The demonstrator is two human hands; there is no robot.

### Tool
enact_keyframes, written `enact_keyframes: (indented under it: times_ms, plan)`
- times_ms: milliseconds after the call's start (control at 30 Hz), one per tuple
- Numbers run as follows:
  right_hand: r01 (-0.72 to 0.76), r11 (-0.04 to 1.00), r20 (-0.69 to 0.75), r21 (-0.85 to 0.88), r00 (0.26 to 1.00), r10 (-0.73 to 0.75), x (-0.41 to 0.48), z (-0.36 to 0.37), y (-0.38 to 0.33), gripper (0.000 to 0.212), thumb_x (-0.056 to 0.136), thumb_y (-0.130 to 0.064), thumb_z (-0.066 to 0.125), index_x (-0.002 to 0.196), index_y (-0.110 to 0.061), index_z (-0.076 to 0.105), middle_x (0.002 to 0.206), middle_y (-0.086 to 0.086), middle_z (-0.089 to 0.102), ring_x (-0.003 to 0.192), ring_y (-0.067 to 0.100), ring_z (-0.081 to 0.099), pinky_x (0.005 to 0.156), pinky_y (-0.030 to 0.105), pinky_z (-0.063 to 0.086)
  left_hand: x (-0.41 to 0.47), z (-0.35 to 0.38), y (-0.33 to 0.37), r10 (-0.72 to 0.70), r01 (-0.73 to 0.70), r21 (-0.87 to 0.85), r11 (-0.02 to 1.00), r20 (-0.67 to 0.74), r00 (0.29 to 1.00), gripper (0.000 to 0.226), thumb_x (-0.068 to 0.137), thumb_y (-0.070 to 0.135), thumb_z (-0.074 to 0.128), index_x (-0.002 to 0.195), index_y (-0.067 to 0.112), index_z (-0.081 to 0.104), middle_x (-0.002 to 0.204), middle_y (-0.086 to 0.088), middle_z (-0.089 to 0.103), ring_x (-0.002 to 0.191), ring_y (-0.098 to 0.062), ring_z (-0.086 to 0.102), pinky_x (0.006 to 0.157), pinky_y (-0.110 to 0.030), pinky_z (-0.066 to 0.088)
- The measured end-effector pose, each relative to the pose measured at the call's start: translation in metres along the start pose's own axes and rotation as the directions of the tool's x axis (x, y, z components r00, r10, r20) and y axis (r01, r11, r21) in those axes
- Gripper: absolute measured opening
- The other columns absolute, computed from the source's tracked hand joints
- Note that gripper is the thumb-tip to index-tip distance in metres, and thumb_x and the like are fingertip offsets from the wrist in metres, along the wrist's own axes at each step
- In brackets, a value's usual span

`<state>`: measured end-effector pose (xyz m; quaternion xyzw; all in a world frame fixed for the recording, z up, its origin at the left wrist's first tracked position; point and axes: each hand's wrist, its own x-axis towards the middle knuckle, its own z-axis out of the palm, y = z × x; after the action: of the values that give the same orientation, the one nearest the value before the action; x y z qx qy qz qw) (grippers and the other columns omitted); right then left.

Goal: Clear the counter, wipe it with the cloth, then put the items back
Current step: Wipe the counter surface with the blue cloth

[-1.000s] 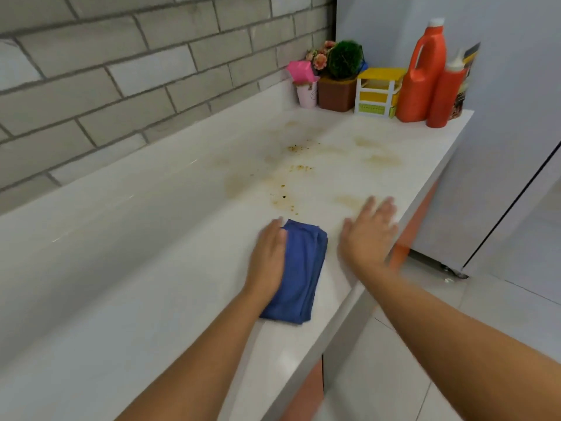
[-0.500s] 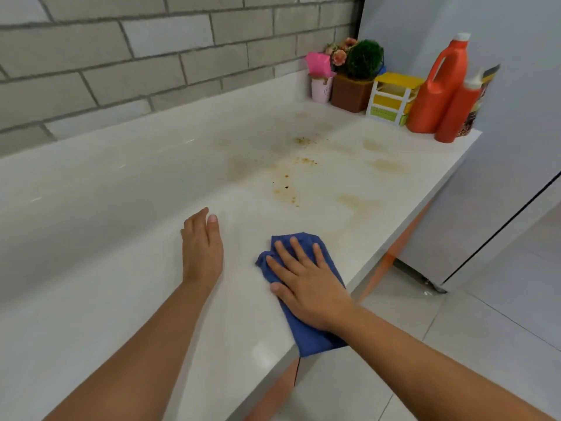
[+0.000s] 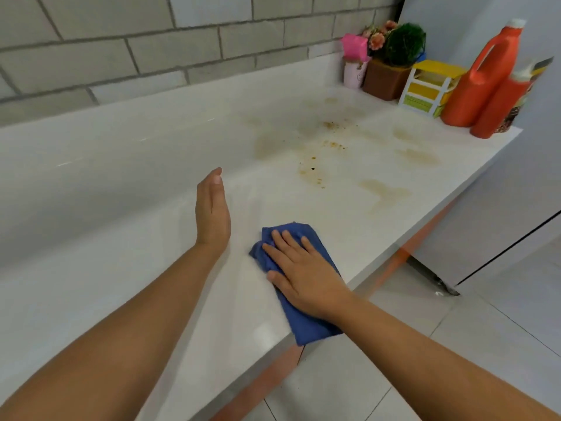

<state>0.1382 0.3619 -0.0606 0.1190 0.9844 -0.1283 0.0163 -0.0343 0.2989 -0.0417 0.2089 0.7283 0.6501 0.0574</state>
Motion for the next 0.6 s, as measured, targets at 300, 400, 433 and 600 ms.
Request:
enact_keyframes:
  times_ms: [300, 400, 433, 600]
  plan:
    - [-0.36, 0.928, -0.054, -0.096, 0.933, 0.356, 0.066, -0.007, 0.022, 0.058, 0.101, -0.042, 0.014, 0.151, -0.015, 0.001, 0.159, 0.01, -0.005, 0.146, 0.027, -0.008, 0.117, 0.047, -0.005, -0.029, -0.072, 0.021, -0.007, 0.009, 0.025, 1.0, -0.076, 0.997, 0.033, 0.102, 0.035, 0.028, 0.119, 0.024, 0.054, 0.119, 0.008, 0.055, 0.107, -0.01, 0.055, 0.078, -0.016, 0.04]
    - [-0.186, 0.981, -0.028, -0.063, 0.982, 0.184, 0.079, 0.01, -0.032, 0.057, 0.101, -0.041, 0.014, 0.151, -0.015, 0.0, 0.159, 0.009, -0.005, 0.146, 0.026, -0.008, 0.117, 0.044, -0.007, -0.049, -0.071, 0.021, 0.03, -0.026, 0.072, 0.997, -0.057, 0.998, 0.025, 0.101, 0.031, 0.033, 0.111, 0.024, 0.055, 0.114, 0.003, 0.057, 0.096, -0.011, 0.058, 0.078, -0.011, 0.041]
    - [-0.099, 0.994, -0.016, -0.053, 0.995, 0.099, 0.07, 0.015, -0.051, 0.057, 0.101, -0.04, 0.014, 0.151, -0.016, 0.001, 0.159, 0.007, -0.004, 0.147, 0.025, -0.008, 0.117, 0.042, -0.009, -0.053, -0.069, 0.022, 0.039, -0.033, 0.092, 0.995, -0.059, 0.998, 0.023, 0.101, 0.028, 0.035, 0.11, 0.024, 0.056, 0.113, 0.002, 0.058, 0.094, -0.011, 0.058, 0.079, -0.011, 0.042]
    - [0.211, 0.976, -0.015, 0.044, 0.977, -0.21, -0.011, 0.02, -0.052, 0.056, 0.097, -0.047, 0.014, 0.149, -0.027, 0.019, 0.158, -0.003, 0.013, 0.147, 0.016, 0.005, 0.118, 0.035, -0.004, -0.069, -0.051, 0.024, 0.052, -0.04, 0.231, 0.972, -0.043, 0.998, 0.024, 0.097, 0.022, 0.045, 0.115, 0.016, 0.058, 0.116, 0.002, 0.055, 0.097, -0.015, 0.057, 0.076, -0.015, 0.04]
